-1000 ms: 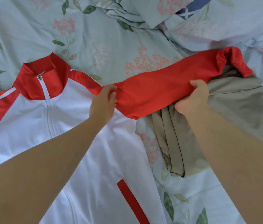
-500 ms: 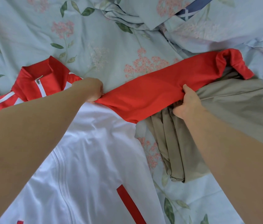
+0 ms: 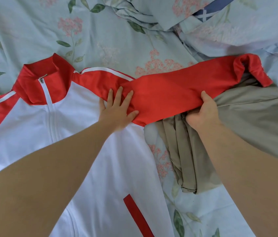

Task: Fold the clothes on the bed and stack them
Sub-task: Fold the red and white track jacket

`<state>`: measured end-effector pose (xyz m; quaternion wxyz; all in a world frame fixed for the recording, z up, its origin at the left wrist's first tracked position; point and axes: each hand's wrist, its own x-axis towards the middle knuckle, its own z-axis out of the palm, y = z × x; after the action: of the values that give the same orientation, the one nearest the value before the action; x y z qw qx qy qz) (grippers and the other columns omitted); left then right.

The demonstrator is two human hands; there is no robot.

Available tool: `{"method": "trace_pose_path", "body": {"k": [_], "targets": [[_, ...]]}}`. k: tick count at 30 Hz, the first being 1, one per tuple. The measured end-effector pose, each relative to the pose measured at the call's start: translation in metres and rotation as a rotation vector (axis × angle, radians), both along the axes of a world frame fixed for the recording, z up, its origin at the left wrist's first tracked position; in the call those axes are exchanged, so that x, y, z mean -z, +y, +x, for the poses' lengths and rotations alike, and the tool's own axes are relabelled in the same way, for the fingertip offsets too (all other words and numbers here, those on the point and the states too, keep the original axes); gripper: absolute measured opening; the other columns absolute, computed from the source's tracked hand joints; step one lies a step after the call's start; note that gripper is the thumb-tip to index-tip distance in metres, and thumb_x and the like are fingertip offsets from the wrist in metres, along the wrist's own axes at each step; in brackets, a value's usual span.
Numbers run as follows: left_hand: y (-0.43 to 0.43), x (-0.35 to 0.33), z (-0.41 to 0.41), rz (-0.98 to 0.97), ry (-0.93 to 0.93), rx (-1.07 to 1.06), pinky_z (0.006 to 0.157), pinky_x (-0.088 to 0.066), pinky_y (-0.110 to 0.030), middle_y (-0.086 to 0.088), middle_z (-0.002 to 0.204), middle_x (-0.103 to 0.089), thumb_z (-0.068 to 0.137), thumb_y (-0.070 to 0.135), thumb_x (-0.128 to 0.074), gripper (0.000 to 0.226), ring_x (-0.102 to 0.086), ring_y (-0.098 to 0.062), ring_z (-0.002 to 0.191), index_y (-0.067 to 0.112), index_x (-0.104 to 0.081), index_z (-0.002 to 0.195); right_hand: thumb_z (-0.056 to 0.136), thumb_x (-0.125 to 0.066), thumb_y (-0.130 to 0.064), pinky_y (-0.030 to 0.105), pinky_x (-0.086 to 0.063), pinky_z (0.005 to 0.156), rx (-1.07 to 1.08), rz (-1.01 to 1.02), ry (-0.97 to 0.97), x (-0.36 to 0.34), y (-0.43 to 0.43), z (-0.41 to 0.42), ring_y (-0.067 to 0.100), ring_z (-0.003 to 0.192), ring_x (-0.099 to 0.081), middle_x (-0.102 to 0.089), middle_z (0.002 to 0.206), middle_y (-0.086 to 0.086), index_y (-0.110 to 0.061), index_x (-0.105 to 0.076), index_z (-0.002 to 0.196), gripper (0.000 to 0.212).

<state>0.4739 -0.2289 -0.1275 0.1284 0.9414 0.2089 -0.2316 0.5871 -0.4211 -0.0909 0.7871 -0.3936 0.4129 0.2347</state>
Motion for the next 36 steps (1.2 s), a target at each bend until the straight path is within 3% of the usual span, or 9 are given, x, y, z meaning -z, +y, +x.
{"method": "trace_pose_path", "body": {"k": [6,10,12,16,19,24,29,33,36], "targets": [[0.018,0.001,-0.038,-0.115,-0.334,0.038,0.117,-0.007,-0.042,-0.004,0.16,-0.001,0.097,0.04,-0.043,0.068,-0.001,-0.025,0.147,0.029,-0.003,0.15,0.1,-0.042,-0.021,0.033,-0.055,0.075,0.014,-0.025,-0.222,-0.013,0.007,-0.002,0.011,0.09,-0.063,-0.064,0.112,-0.003,-0.024,-0.053,0.128,0.03],[0.018,-0.017,-0.069,-0.647,-0.635,-0.583,0.109,-0.028,-0.026,0.014,0.138,-0.041,0.099,0.033,-0.042,0.055,-0.039,-0.005,0.128,0.027,-0.02,0.149,0.102,-0.039,-0.016,0.024,-0.05,0.086,-0.137,-0.113,-0.456,-0.045,0.049,-0.034,0.005,0.087,-0.061,-0.06,0.101,-0.007,-0.017,-0.046,0.133,0.032],[0.032,-0.034,-0.076,-0.982,-0.696,-1.051,0.096,-0.04,-0.024,0.008,0.118,-0.055,0.101,0.04,-0.037,0.043,-0.056,-0.005,0.103,0.031,-0.03,0.142,0.1,-0.043,-0.015,0.025,-0.046,0.094,-0.364,-0.267,-0.533,-0.058,0.081,-0.064,0.006,0.091,-0.057,-0.058,0.102,-0.004,-0.016,-0.053,0.122,0.024],[0.076,-0.053,-0.109,-1.25,-0.685,-1.451,0.087,-0.049,-0.039,-0.011,0.122,-0.058,0.095,0.062,-0.027,0.058,-0.065,-0.022,0.096,0.026,-0.039,0.138,0.094,-0.048,-0.009,0.011,-0.033,0.054,-1.15,-0.36,-0.762,-0.074,0.128,-0.149,-0.001,0.051,-0.042,-0.047,0.056,-0.017,-0.023,-0.052,0.078,0.022],[0.094,-0.057,-0.136,-1.294,-0.642,-1.538,0.084,-0.052,-0.039,-0.009,0.118,-0.059,0.092,0.067,-0.028,0.062,-0.063,-0.024,0.103,0.025,-0.045,0.134,0.093,-0.052,-0.018,0.022,-0.038,0.059,-1.645,-0.393,-0.713,-0.07,0.132,-0.184,0.013,0.074,-0.057,-0.068,0.089,0.0,-0.013,-0.065,0.1,0.016],[0.088,-0.053,-0.157,-0.999,-0.413,-1.231,0.066,-0.049,-0.024,0.0,0.095,-0.064,0.096,0.04,-0.049,0.044,-0.06,-0.008,0.075,0.011,-0.048,0.13,0.091,-0.051,-0.01,0.019,-0.046,0.054,-1.03,-0.591,-0.378,-0.049,0.117,-0.17,0.016,0.062,-0.053,-0.06,0.083,0.011,-0.019,-0.056,0.077,0.017],[0.075,-0.047,-0.166,-0.71,-0.368,-0.948,0.091,-0.052,-0.042,-0.009,0.108,-0.063,0.085,0.009,-0.063,0.051,-0.062,-0.029,0.101,0.024,-0.047,0.13,0.096,-0.046,-0.009,0.039,-0.05,0.092,-0.842,-0.423,-0.174,-0.04,0.126,-0.155,0.018,0.073,-0.052,-0.048,0.082,0.008,0.0,-0.056,0.094,0.013],[0.08,-0.052,-0.182,-0.854,-0.346,-0.904,0.082,-0.052,-0.031,-0.004,0.1,-0.064,0.087,-0.004,-0.055,0.05,-0.062,-0.021,0.092,0.019,-0.053,0.131,0.097,-0.049,-0.026,0.035,-0.044,0.098,-0.695,-0.122,0.003,-0.031,0.141,-0.154,0.021,0.106,-0.054,-0.058,0.11,0.007,-0.016,-0.049,0.118,0.024],[0.086,-0.06,-0.201,-0.923,-0.254,-0.918,0.073,-0.047,-0.024,0.001,0.089,-0.061,0.091,0.002,-0.055,0.04,-0.057,-0.016,0.082,0.026,-0.057,0.123,0.094,-0.053,-0.034,0.033,-0.04,0.099,-0.627,-0.087,0.032,-0.024,0.151,-0.152,0.016,0.104,-0.056,-0.062,0.108,-0.003,-0.023,-0.053,0.117,0.025]]}}
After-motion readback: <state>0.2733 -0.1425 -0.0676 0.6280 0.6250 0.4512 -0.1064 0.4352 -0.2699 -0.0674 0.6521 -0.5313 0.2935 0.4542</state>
